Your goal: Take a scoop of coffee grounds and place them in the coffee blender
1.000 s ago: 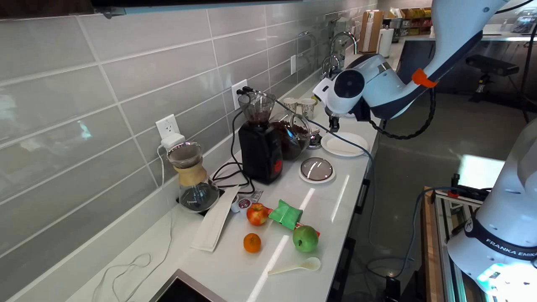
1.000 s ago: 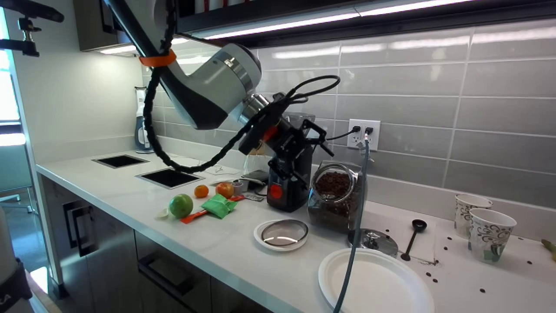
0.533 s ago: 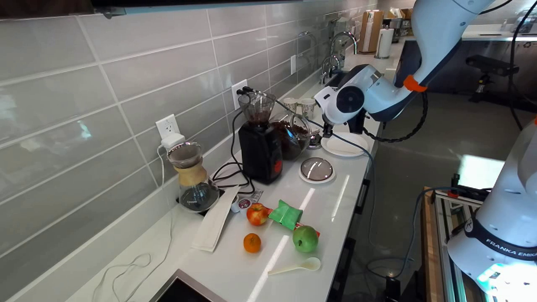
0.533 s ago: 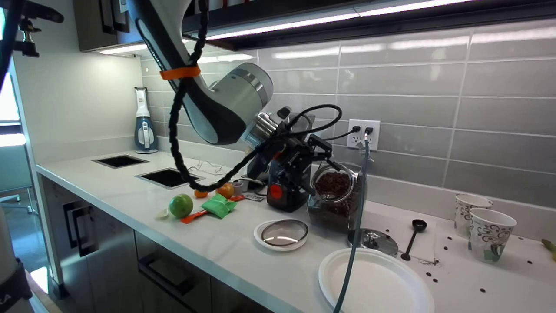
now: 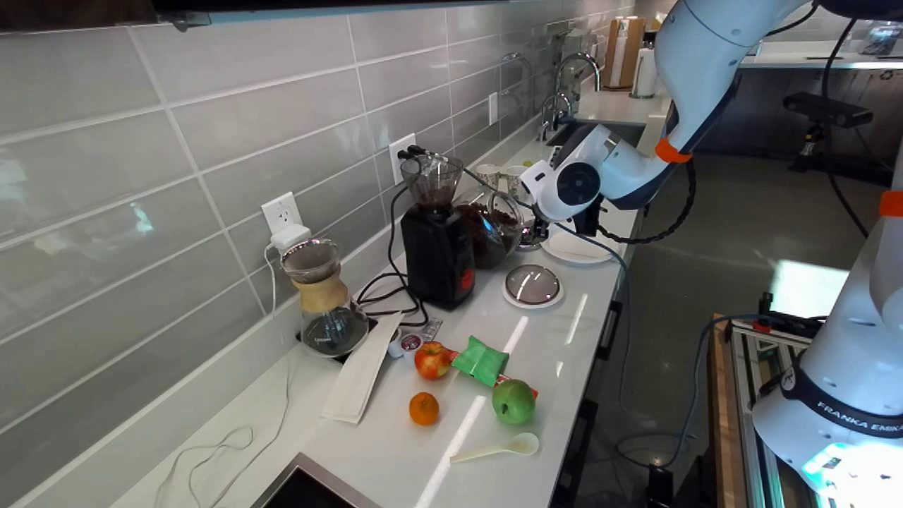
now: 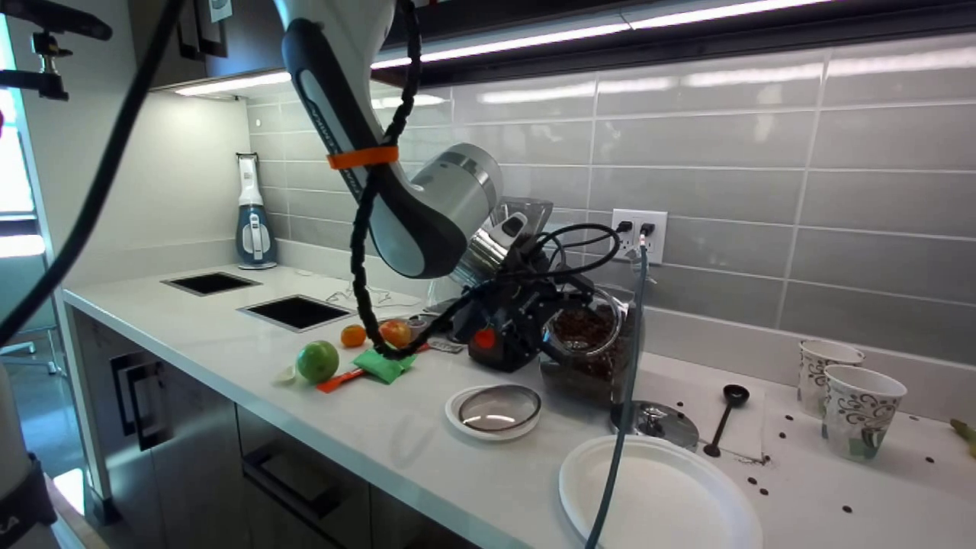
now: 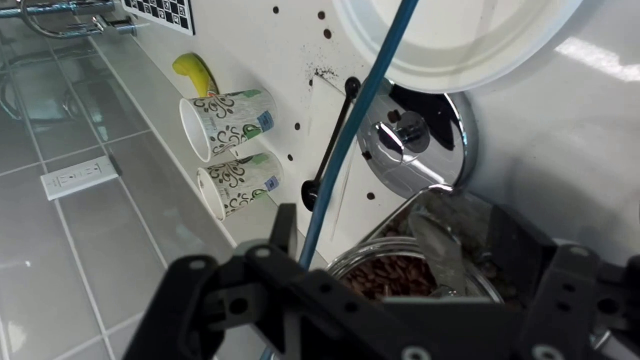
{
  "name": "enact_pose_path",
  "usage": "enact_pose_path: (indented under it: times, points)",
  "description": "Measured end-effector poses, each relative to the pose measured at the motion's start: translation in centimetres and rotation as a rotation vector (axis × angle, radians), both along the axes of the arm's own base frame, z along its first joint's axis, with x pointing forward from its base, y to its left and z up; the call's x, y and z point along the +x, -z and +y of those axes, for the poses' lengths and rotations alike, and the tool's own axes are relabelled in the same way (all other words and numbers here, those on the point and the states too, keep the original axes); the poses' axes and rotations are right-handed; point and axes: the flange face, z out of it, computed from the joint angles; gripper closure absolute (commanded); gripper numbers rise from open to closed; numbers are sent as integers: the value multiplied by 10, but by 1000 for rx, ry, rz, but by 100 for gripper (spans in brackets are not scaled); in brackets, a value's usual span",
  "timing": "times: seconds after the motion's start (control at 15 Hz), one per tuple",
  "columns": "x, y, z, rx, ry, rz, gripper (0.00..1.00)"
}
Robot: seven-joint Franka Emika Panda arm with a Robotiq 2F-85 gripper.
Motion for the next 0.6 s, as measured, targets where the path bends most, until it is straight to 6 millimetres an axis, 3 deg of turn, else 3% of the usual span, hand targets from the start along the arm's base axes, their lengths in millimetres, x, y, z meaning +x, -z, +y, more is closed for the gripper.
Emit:
enact_pose_path:
  times: [0.27, 0.4, 0.47, 0.6]
  points:
    - [15, 11, -2, 6, -25, 12, 22]
    - [21, 15, -3, 8, -36, 13, 23]
    - [24, 16, -3, 9, -40, 14, 30]
    - [29, 20, -2, 8, -47, 18, 26]
